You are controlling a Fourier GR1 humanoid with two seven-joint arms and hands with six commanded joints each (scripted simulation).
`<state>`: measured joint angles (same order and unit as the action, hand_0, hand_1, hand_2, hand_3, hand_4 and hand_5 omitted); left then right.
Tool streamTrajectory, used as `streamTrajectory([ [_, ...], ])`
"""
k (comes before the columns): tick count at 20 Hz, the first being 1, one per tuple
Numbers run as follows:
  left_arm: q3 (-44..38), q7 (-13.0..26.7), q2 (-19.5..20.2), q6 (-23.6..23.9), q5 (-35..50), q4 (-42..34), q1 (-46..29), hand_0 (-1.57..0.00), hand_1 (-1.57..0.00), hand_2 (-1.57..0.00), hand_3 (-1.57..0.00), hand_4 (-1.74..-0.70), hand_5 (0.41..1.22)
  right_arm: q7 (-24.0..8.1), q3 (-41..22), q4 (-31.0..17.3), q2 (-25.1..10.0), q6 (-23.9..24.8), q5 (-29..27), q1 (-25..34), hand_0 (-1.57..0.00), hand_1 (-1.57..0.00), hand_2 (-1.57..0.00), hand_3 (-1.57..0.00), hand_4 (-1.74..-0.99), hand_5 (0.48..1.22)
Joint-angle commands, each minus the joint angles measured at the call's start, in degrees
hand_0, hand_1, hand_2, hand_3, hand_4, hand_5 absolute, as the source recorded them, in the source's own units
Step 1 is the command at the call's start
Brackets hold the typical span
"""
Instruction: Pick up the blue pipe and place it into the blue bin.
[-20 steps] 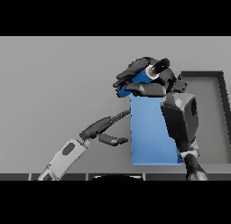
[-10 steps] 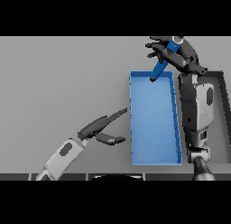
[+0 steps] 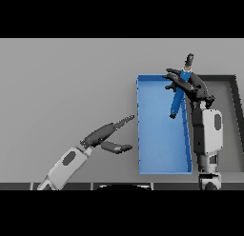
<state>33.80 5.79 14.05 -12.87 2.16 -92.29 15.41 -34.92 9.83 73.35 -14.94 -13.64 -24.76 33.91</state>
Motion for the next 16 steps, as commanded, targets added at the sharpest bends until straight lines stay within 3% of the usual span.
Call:
streamTrajectory([
  [1,0.18,-0.05,0.25,-0.06,-0.15,-0.43,-0.22,0.0,0.0,0.0,0.0,-0.83,0.47,-0.02,-1.47,-0.47,-1.08,1.07,0.02,-0.83,-1.57,-1.57,-1.57,-1.35,-1.548,1.221],
  [2,-0.02,-0.15,0.08,-0.06,-0.25,0.36,0.26,0.0,0.0,0.0,0.0,-0.83,0.47,-0.02,-2.95,-0.19,-1.48,1.46,-0.11,-2.56,-1.57,-1.57,-1.57,-1.08,-1.586,1.221],
  [3,-0.06,-0.01,-0.25,0.17,-0.23,0.38,0.45,0.0,0.0,0.0,0.0,-0.83,0.471,-0.01,-4.78,0.12,-2.3,1.14,-0.27,-4.58,-1.57,-1.57,-1.57,-1.18,-1.569,1.221],
  [6,0.5,-0.25,-0.14,0.16,-0.43,-0.49,-0.29,0.0,0.0,0.0,0.0,-0.83,0.475,-0.02,-11.11,-1.31,-4.79,3.36,-0.85,-7.0,-1.57,-1.57,-1.57,-0.69,-1.653,1.205],
  [8,0.22,0.73,-0.24,0.24,-0.01,-0.77,0.13,0.0,0.0,0.0,0.0,-0.83,0.474,-0.01,-17.08,-3.65,-7.21,6.98,-3.67,-7.67,-1.57,-1.57,-1.57,-1.01,-1.583,1.199],
  [9,0.07,0.8,0.03,-0.04,0.33,-0.67,-0.02,0.0,0.0,0.0,0.0,-0.83,0.474,0.37,-19.44,-4.17,-8.36,10.18,-6.83,-7.6,-1.46,-1.38,-1.33,-0.81,-1.534,1.19],
  [10,0.6,0.99,-0.7,0.68,-0.43,-0.63,-0.1,0.0,0.0,0.0,0.0,-0.83,0.476,0.25,-22.49,-6.23,-10.4,11.29,-10.65,-6.52,-1.17,-1.11,-1.07,-0.65,-1.477,1.178],
  [12,0.3,0.88,-0.59,0.29,-0.18,-0.26,0.67,0.0,0.0,0.0,0.0,-0.83,0.476,-0.01,-28.9,-8.58,-13.54,14.04,-17.82,-5.27,-0.75,-0.71,-0.68,-0.41,-1.344,1.172],
  [13,0.54,0.69,-0.46,0.09,-0.36,-0.14,0.41,0.0,0.0,0.0,0.0,-0.83,0.476,0.0,-32.72,-9.66,-15.07,15.23,-21.75,-3.27,-0.6,-0.57,-0.55,-0.33,-1.302,1.182],
  [14,0.44,0.17,-0.12,0.17,-0.33,-0.44,-0.09,0.0,0.0,0.0,0.0,-0.83,0.477,-0.02,-35.24,-8.17,-17.1,14.0,-22.9,-2.88,-0.48,-0.45,-0.44,-0.26,-1.264,1.139],
  [16,0.6,0.55,-0.65,0.62,-0.39,-0.68,-0.01,0.0,0.0,0.0,0.0,-0.83,0.477,0.06,-37.92,-5.15,-19.49,10.13,-19.74,-3.0,-0.31,-0.29,-0.28,-0.17,-1.215,1.044],
])
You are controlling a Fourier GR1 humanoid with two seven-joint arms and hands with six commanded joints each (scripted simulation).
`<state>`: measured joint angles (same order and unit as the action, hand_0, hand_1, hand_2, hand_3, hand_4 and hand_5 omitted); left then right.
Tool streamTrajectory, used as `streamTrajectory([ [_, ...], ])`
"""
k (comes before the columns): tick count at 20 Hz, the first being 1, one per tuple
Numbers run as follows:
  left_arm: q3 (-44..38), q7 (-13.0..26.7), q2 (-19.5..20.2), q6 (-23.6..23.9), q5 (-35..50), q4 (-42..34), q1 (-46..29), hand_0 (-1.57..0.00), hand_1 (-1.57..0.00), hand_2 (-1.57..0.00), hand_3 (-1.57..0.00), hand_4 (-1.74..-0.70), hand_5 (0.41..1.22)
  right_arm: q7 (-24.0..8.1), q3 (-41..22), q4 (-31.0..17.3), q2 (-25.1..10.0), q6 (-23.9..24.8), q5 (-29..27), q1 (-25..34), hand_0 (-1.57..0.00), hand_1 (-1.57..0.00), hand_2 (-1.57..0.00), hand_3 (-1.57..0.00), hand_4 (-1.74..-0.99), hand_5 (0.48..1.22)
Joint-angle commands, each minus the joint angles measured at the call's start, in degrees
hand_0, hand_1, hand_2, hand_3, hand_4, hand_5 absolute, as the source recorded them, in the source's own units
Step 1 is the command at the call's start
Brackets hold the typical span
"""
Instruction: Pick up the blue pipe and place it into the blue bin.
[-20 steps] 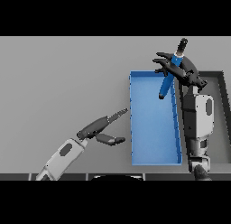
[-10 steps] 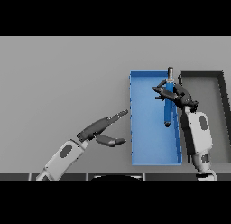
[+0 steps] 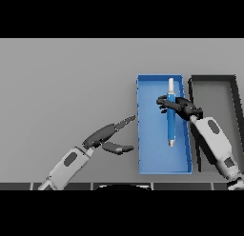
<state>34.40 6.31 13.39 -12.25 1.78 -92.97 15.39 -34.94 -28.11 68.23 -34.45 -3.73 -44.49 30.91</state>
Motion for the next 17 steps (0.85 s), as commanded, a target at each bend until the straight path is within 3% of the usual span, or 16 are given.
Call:
streamTrajectory([
  [1,-0.22,0.14,-0.04,0.19,-0.17,0.37,0.4,0.0,0.0,0.0,0.0,-0.83,0.477,-0.01,-1.08,1.66,-1.2,-0.21,1.31,-0.24,-0.25,-0.23,-0.22,-0.13,-1.204,1.002],
  [4,-0.46,-0.96,0.75,-0.23,0.09,0.19,-0.15,0.0,0.0,0.0,0.0,-0.83,0.472,0.12,-2.76,2.96,-1.91,-0.76,3.42,-0.41,-0.15,-0.12,-0.11,-0.07,-1.192,0.907],
  [8,-0.12,0.64,0.38,-0.01,-0.13,0.17,-0.03,0.0,0.0,0.0,0.0,-0.83,0.471,0.41,-2.71,2.5,-1.76,0.71,4.19,-0.52,-0.06,-0.05,-0.05,-0.03,-1.188,0.818],
  [17,0.55,0.65,0.07,0.55,-1.05,0.1,-0.68,0.0,0.0,0.0,0.0,-0.83,0.474,1.44,-3.6,2.78,-0.85,0.79,4.87,-0.01,-0.02,-0.01,-0.01,-0.01,-1.186,0.769],
])
